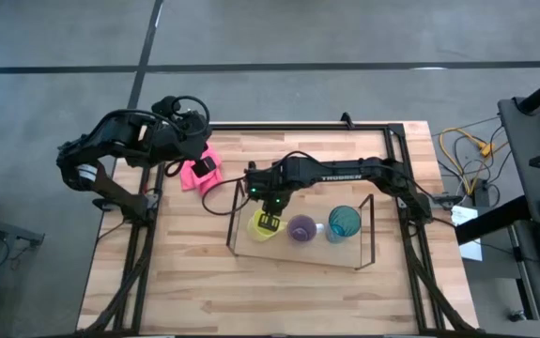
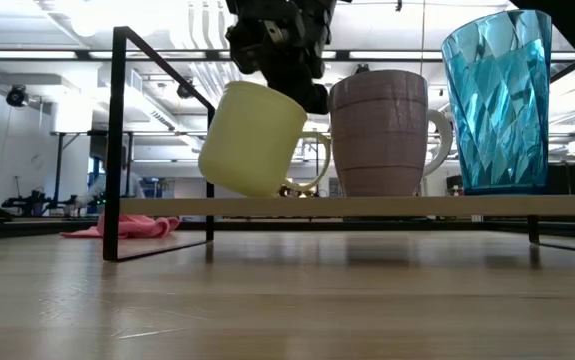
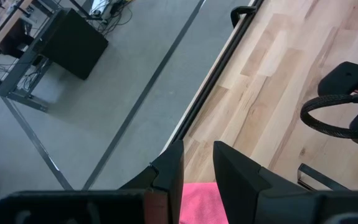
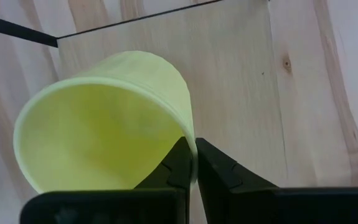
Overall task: Stack small to large cups/mugs on shelf
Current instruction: Put yellow mug on the shelf
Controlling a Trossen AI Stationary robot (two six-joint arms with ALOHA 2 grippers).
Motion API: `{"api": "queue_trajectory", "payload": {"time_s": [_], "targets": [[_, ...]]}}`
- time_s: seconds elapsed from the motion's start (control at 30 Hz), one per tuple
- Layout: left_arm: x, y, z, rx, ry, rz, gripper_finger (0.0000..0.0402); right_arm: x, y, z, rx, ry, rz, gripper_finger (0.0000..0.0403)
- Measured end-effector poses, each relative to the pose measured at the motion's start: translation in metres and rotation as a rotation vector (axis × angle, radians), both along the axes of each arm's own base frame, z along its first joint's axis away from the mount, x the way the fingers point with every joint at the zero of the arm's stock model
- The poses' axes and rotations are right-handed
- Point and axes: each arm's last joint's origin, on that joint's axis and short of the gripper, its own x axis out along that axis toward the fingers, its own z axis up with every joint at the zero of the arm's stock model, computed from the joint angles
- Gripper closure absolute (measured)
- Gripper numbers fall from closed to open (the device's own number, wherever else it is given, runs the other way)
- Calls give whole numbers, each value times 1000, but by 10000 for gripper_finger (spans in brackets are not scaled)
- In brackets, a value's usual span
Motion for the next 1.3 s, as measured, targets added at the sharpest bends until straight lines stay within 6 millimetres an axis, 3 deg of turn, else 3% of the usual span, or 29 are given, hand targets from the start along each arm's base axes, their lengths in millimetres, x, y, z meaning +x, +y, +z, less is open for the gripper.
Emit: {"api": "queue_trajectory", "payload": {"time_s": [1.3], "targets": [[0, 0, 0, 2, 3, -3, 329, 4, -8, 3, -17, -56, 36, 390]]}}
